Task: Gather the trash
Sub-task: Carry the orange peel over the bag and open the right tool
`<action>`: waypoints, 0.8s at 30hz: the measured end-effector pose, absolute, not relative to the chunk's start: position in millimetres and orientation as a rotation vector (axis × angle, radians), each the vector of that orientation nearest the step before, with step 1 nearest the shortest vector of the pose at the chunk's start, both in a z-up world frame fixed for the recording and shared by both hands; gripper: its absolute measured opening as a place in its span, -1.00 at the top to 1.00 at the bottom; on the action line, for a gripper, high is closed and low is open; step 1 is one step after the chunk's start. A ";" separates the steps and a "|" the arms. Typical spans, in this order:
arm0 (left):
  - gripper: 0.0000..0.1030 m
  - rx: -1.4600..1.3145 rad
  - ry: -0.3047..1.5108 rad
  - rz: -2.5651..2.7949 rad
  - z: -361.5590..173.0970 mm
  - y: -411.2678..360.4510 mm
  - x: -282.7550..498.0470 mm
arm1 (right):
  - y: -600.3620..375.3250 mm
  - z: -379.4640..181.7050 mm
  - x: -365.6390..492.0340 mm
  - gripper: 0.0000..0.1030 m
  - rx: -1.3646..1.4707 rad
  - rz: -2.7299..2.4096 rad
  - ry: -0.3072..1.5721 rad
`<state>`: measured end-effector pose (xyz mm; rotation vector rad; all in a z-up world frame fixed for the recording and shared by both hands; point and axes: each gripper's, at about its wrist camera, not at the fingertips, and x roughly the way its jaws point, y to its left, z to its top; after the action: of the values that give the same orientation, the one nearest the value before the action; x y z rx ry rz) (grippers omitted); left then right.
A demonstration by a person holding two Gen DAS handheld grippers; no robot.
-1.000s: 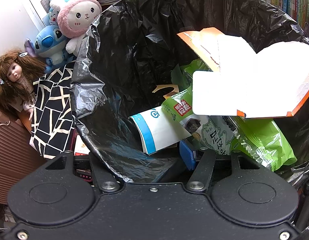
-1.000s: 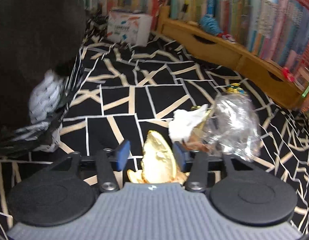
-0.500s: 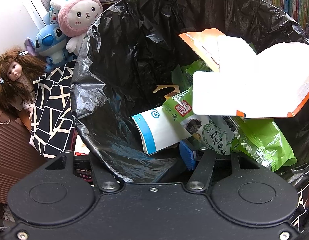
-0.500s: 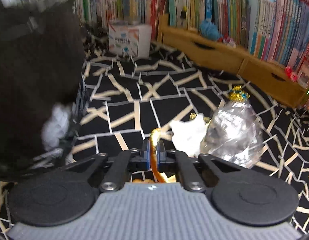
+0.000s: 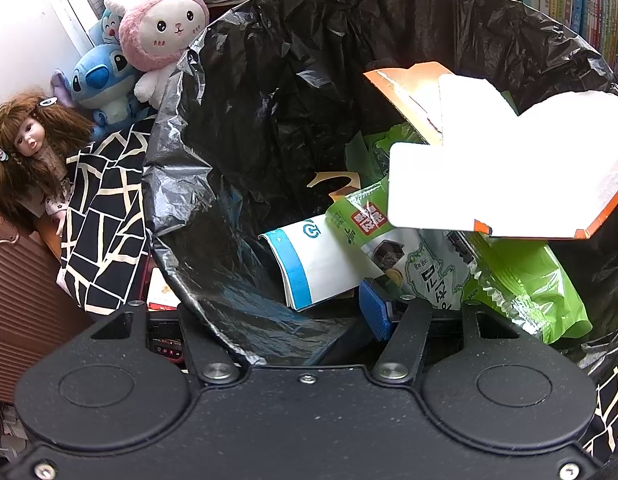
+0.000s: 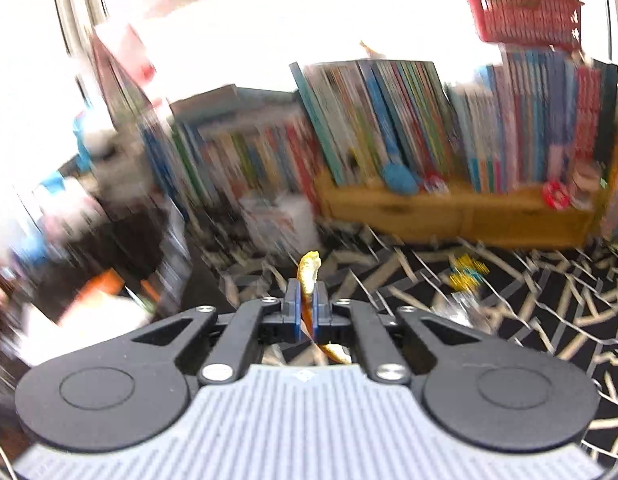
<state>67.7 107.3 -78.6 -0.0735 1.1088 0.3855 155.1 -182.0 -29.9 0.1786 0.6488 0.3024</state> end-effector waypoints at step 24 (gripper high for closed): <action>-0.12 -0.069 1.107 0.393 -79.2 105.7 67.8 | -52.5 13.4 177.0 0.74 0.241 0.732 0.663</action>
<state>67.8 105.7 -79.2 -0.0694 1.1066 0.3925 177.0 -52.5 13.4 0.2406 0.6635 0.7319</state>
